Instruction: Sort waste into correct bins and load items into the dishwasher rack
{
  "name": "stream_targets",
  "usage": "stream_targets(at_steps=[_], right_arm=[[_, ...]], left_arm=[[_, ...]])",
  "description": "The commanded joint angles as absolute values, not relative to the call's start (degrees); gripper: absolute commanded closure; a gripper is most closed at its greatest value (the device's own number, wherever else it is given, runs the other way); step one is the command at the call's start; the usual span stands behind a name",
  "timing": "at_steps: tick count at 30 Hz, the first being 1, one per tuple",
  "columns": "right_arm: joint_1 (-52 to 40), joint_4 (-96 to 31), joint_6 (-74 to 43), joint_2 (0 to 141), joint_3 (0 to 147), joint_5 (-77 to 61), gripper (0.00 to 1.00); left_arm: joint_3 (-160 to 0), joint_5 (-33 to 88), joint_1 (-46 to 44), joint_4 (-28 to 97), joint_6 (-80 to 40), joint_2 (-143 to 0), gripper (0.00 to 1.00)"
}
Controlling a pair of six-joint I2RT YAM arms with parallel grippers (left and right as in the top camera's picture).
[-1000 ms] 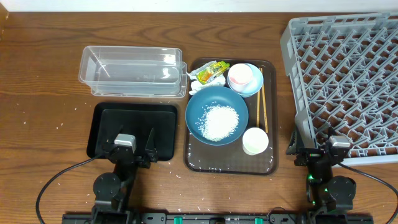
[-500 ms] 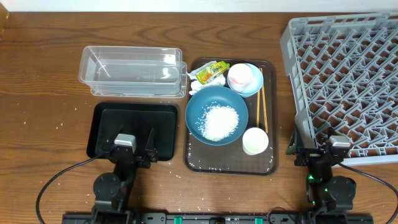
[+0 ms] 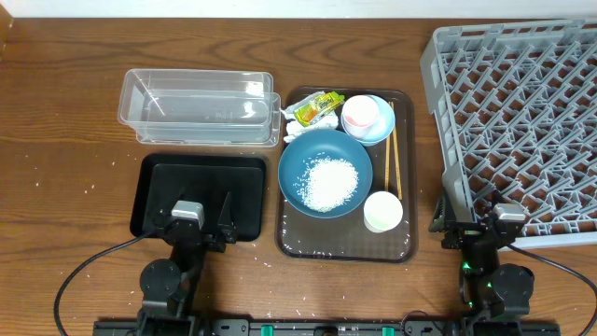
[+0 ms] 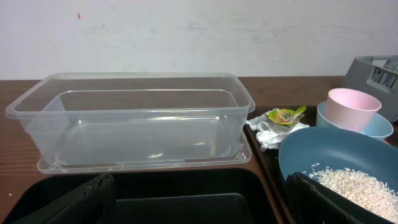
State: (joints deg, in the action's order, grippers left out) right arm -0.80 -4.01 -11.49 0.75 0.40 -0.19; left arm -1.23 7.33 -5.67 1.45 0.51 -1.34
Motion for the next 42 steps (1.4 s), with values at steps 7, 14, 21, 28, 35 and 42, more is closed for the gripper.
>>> stream_targets(at_steps=[7,14,21,28,35,42], right_arm=[[-1.5,-4.1,-11.1,0.9,0.3,1.3,0.01],[-1.5,-1.2,-21.7,0.9,0.3,-2.4,0.01],[-1.5,1.1,-49.0,0.9,0.3,-15.1,0.01],[-1.5,18.4,-52.5,1.4,1.8,-15.0,0.01],[-1.5,6.7,-35.8,13.3,16.7,-15.6,0.01],[-3.2,-22.7,-17.9,39.9,43.6,-24.6,0.01]], left_arm=[[-0.2,8.1,-5.4,3.4,1.5,-1.4,0.10],[-0.2,8.1,-5.4,3.4,1.5,-1.4,0.10],[-0.2,8.1,-5.4,3.4,1.5,-1.4,0.10],[-0.2,8.1,-5.4,3.4,1.5,-1.4,0.10],[-0.2,8.2,-5.4,3.4,1.5,-1.4,0.10],[-0.2,8.1,-5.4,3.4,1.5,-1.4,0.10]])
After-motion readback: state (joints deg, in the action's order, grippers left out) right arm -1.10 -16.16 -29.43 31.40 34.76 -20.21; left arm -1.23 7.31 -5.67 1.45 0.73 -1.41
